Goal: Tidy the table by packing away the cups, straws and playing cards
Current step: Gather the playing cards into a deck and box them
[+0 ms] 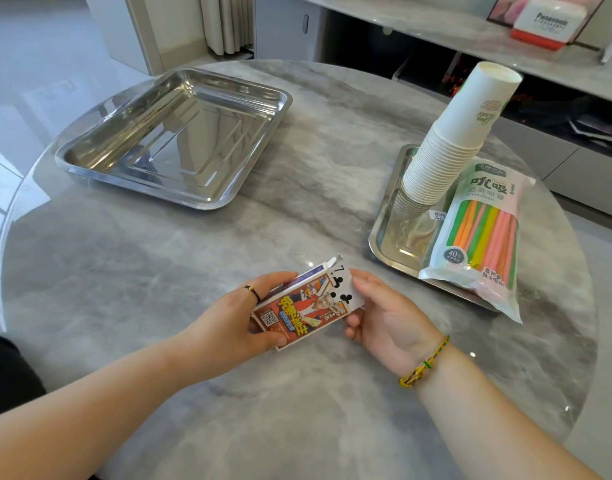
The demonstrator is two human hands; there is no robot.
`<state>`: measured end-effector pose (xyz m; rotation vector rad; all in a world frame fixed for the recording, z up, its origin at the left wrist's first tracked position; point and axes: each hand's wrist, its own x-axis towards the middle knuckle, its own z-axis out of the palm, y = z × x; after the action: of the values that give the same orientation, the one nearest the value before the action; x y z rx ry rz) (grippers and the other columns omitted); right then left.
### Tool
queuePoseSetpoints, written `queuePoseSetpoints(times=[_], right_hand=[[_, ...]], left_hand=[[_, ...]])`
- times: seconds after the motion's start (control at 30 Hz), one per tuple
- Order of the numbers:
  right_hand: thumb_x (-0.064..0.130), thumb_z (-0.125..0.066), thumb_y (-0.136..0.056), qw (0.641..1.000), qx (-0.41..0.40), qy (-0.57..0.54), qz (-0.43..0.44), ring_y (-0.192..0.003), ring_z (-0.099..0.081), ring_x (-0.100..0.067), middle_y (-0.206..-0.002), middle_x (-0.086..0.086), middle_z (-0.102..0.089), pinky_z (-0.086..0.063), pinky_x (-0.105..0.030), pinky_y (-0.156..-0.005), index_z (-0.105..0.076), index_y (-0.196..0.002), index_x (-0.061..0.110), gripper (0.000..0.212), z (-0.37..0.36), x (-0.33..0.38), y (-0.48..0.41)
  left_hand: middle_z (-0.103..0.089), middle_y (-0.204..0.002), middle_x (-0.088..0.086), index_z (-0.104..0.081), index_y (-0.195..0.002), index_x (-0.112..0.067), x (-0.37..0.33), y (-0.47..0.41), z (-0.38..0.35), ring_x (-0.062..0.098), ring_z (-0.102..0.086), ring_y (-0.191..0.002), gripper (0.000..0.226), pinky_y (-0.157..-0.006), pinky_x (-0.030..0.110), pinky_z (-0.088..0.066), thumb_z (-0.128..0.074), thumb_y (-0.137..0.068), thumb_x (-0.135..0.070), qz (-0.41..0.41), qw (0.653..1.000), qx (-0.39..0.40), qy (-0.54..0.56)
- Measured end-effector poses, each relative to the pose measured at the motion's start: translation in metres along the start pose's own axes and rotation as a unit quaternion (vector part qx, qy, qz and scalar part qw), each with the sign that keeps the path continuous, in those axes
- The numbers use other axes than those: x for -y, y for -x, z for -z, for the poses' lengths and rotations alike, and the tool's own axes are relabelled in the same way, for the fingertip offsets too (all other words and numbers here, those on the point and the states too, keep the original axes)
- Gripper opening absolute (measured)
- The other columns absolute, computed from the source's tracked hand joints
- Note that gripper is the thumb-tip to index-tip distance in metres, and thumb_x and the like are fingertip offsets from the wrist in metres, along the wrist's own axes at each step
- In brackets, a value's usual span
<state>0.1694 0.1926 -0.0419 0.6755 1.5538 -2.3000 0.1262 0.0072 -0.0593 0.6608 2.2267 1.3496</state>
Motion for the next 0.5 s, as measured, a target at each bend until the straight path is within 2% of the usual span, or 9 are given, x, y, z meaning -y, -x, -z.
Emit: queuePoseSetpoints(times=[0.13,0.23,0.37,0.5], right_hand=[[0.015,-0.042,-0.087,0.998,0.038,0.039,0.012,-0.058,-0.044,-0.008,-0.07,0.002,-0.056,-0.031,-0.018,-0.049,-0.054,-0.089,0.021,0.014,-0.0075,-0.0068,0.0022],[0.017,-0.044,-0.086,0.998,0.047,0.047,0.001,-0.063,-0.045,-0.009,-0.077,-0.001,-0.056,-0.032,-0.02,-0.052,-0.053,-0.096,0.021,0.015,-0.0087,-0.007,0.0032],[0.016,-0.043,-0.089,0.998,0.025,0.054,0.004,-0.061,-0.046,-0.01,-0.073,-0.001,-0.055,-0.036,-0.019,-0.052,-0.054,-0.089,0.02,0.012,-0.0084,-0.0064,0.0033],[0.013,-0.048,-0.088,0.988,-0.045,0.105,0.101,-0.044,-0.051,-0.005,-0.055,0.004,-0.06,-0.04,-0.014,-0.04,-0.056,-0.075,0.018,0.016,-0.0086,-0.0029,0.0031]], left_hand=[[-0.058,-0.101,-0.02,-0.041,-0.101,-0.049,0.0015,0.0007,0.0007,-0.015,-0.058,-0.085,0.067,-0.067,0.004,-0.047,-0.07,-0.07,0.003,-0.006,1.0,0.001,0.027],[-0.059,-0.096,-0.022,-0.043,-0.1,-0.048,0.0008,0.0012,0.0005,-0.017,-0.058,-0.082,0.068,-0.065,0.002,-0.046,-0.07,-0.069,0.005,-0.013,0.999,-0.002,0.038],[-0.06,-0.098,-0.021,-0.042,-0.102,-0.049,0.002,0.0005,-0.0009,-0.014,-0.059,-0.084,0.068,-0.065,0.003,-0.046,-0.07,-0.07,0.005,-0.013,0.999,0.003,0.043],[-0.068,-0.09,-0.022,-0.046,-0.102,-0.045,0.0051,-0.0003,0.0005,-0.005,-0.064,-0.083,0.066,-0.069,0.014,-0.053,-0.068,-0.07,0.009,0.017,0.995,0.009,0.098]])
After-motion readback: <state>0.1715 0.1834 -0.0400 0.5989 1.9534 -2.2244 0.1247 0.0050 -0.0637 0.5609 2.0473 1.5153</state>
